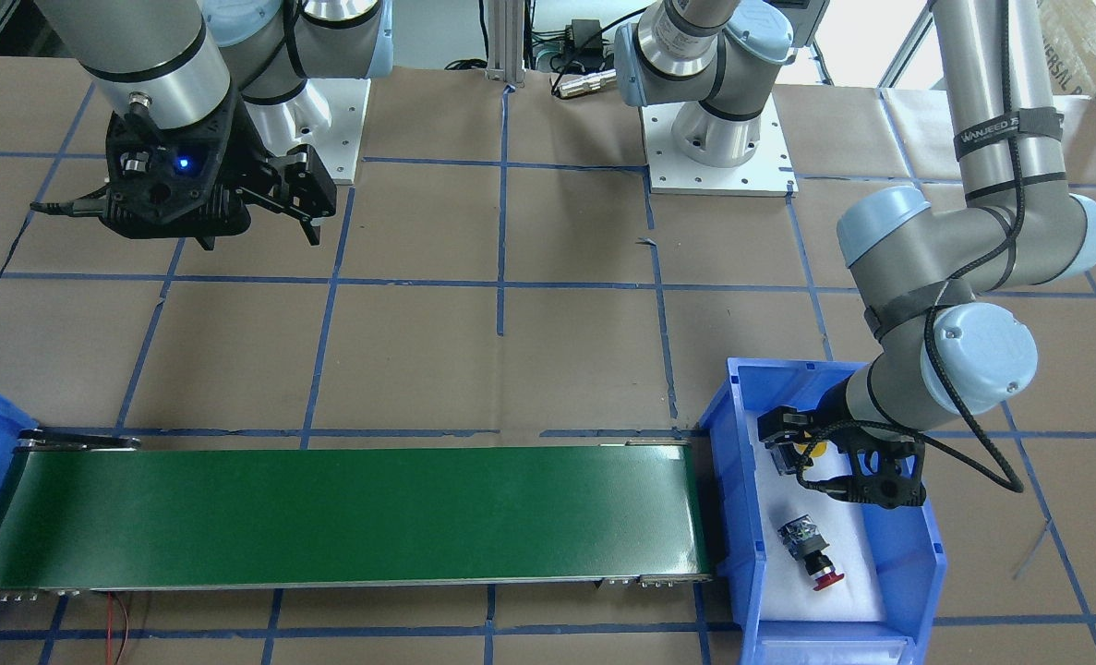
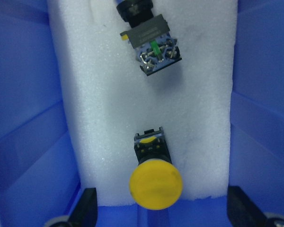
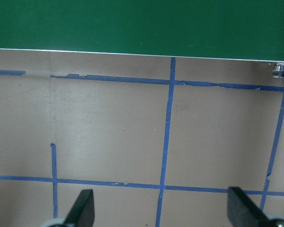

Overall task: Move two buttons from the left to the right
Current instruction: 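Lower the left gripper into the blue bin and grasp the yellow button, then lift the yellow button with the left gripper and lower it onto the conveyor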

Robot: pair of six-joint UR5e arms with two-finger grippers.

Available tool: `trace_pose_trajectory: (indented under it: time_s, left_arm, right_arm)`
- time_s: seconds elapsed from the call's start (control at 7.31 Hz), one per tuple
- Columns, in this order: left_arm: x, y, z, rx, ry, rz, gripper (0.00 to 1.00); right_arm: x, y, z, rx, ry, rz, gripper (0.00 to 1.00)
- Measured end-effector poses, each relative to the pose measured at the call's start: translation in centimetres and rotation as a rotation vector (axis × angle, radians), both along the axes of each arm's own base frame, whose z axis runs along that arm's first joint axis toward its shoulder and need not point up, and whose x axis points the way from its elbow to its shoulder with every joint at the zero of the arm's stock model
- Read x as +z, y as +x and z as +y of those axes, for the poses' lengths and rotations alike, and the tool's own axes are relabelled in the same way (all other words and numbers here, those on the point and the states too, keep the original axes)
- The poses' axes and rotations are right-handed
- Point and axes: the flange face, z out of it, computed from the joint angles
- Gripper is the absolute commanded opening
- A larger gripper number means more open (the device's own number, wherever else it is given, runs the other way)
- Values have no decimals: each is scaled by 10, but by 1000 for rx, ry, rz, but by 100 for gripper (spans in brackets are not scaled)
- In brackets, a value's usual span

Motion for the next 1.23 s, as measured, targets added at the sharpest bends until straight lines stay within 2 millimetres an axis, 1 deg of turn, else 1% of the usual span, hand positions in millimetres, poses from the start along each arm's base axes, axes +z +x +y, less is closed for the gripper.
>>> trace_pose_trajectory:
  time_s: [0.14, 0.27, 0.41, 0.68, 0.82, 0.96, 1.23]
  left_arm:
    - [-4, 1, 0, 2, -2, -1, 37]
    - [-6, 2, 0, 3, -5, -2, 25]
    - [-4, 4, -1, 4, -11, -4, 16]
    - [1, 7, -4, 7, -23, -7, 16]
    - [9, 5, -5, 7, -34, -10, 16]
    - [31, 1, -5, 7, -44, -11, 16]
    - [102, -11, 2, 14, -29, -5, 15]
  right_arm:
    - [0, 0, 0, 0, 0, 0, 100]
    - [0, 0, 0, 0, 0, 0, 100]
    - [0, 0, 0, 0, 1, 0, 100]
    - [-1, 0, 0, 0, 2, 0, 100]
    - [0, 0, 0, 0, 2, 0, 100]
    - [-1, 0, 0, -1, 1, 0, 100]
    - [0, 0, 0, -1, 1, 0, 100]
